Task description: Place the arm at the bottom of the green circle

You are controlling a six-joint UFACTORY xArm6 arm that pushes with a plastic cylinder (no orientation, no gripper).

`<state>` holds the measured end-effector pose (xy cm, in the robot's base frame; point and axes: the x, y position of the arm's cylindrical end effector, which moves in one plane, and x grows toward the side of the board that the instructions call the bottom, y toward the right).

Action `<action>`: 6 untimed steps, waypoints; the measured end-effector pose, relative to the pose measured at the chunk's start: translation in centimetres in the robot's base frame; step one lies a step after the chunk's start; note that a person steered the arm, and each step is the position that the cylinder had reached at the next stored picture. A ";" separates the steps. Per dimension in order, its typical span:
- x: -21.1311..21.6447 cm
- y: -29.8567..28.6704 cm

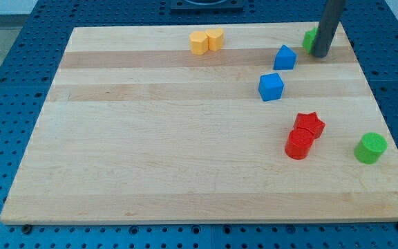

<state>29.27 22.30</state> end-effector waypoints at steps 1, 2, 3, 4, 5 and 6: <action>5.0 0.0; 6.8 0.0; 8.9 2.7; 12.0 5.1; 18.8 7.5; 25.6 7.5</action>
